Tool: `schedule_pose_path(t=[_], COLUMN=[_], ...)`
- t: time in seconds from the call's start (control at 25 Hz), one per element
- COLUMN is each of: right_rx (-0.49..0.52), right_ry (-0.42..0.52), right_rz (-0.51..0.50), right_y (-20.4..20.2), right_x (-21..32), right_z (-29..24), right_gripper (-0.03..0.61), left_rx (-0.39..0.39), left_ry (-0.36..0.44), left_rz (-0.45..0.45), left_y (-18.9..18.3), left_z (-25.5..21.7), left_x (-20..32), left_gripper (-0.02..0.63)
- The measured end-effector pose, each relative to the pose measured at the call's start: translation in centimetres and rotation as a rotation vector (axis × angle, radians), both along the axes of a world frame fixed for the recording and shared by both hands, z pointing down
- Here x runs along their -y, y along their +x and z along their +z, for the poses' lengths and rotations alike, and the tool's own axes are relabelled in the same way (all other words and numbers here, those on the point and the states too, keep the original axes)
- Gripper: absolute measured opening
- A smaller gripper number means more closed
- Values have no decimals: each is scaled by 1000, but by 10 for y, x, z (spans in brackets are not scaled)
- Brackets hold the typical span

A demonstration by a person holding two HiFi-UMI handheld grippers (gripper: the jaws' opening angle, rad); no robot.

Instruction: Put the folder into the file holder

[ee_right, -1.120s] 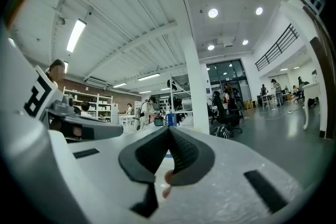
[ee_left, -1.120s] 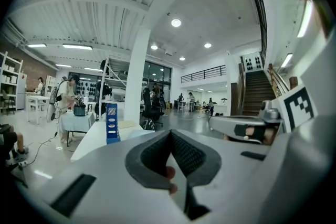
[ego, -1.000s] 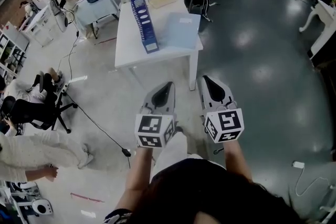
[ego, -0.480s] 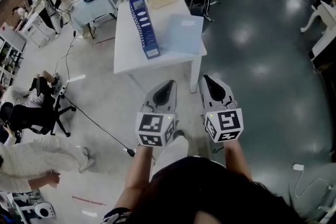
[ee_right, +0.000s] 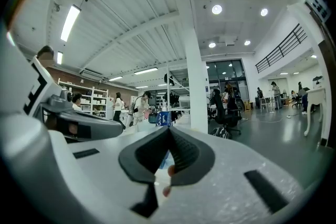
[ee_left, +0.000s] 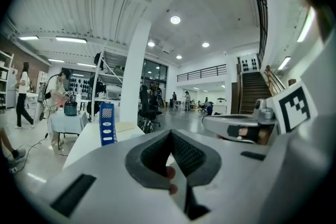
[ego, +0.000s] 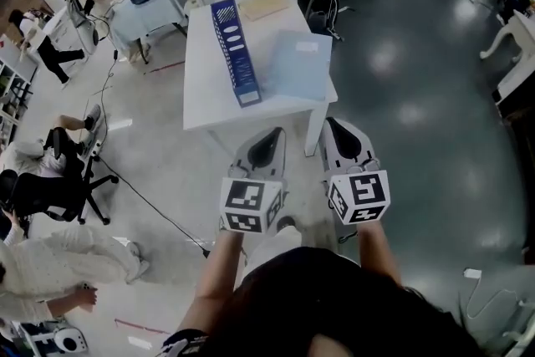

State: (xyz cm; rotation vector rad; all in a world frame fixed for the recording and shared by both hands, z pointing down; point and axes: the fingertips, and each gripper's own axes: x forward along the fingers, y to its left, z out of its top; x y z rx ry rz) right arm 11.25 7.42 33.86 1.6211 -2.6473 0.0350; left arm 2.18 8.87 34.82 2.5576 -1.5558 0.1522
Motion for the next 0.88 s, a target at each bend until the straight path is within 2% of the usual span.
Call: schedule_pose_path(t=[0.88], right_rx=[-1], right_ry=[-29], right_rz=[73], right_y=[-34], right_x=[84], right_z=[7], right_gripper=[0], left_rx=[-8], left_ry=[-28], left_rz=[82], left_y=[-34], left_z=[18], left_x=[77], left_gripper=[6])
